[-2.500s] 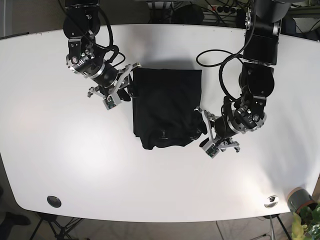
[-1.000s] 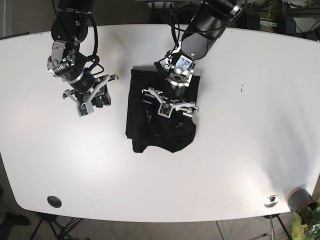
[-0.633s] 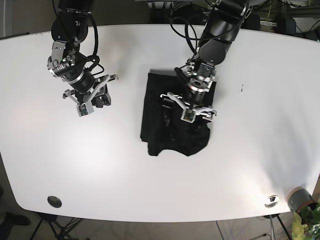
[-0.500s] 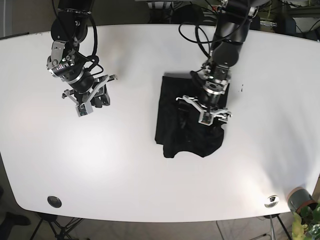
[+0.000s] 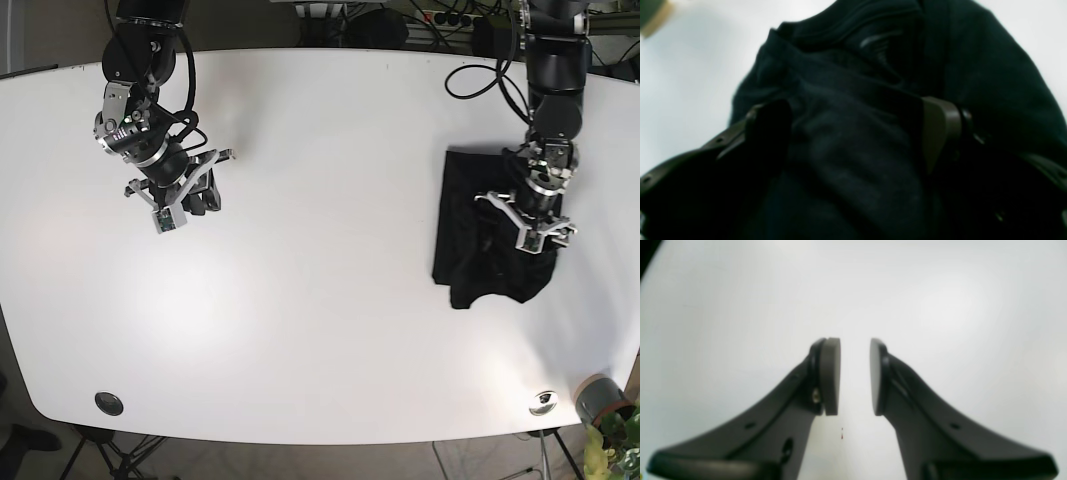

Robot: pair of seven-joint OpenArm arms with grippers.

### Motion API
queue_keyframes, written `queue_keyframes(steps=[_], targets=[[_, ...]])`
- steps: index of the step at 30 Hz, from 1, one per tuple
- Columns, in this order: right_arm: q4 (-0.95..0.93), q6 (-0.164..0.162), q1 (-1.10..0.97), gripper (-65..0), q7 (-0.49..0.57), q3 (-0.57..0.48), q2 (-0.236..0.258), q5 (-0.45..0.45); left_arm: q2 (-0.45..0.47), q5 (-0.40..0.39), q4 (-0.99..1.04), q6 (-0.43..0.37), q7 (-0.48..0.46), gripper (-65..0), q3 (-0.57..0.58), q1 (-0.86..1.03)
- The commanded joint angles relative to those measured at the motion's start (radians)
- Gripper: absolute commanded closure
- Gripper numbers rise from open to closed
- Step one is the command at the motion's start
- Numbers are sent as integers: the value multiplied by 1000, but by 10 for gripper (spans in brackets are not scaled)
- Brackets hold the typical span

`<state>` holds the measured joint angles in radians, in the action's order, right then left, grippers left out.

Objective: Fold the T-shirt properly
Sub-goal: 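Grasp the folded shirt with the left gripper and drag it away, then release the shirt at the table edge and raise both grippers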

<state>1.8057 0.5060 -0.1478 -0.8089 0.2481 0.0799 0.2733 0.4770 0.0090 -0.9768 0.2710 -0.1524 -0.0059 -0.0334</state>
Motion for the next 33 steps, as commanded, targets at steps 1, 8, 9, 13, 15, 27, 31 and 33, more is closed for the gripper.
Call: queue_keyframes(steps=[1, 8, 9, 13, 15, 27, 31, 33], targets=[[24, 6, 14, -136, 23, 3, 4, 16, 84, 87, 23, -16, 138, -528, -4, 22], [45, 6, 14, -136, 23, 3, 4, 16, 253, 10, 154, 52, 133, -528, -81, 17], [49, 6, 14, -136, 23, 3, 4, 16, 276, -7, 175, 72, 133, -528, -88, 16], [78, 6, 6, -136, 23, 3, 4, 16, 360, -73, 246, 152, 132, -528, -92, -38], [90, 6, 4, -136, 23, 3, 4, 16, 397, -91, 284, 165, 132, -528, -93, -67], [116, 4, -19, -136, 24, -2, 4, 14, 489, -280, 233, 265, 130, -525, -98, -130], [115, 3, -14, -136, 32, -2, 5, 8, 478, -323, 111, 261, 130, -524, -102, -128], [113, 1, -11, -136, 55, -3, 7, 7, 449, -341, 58, 233, 130, -524, -105, -112]])
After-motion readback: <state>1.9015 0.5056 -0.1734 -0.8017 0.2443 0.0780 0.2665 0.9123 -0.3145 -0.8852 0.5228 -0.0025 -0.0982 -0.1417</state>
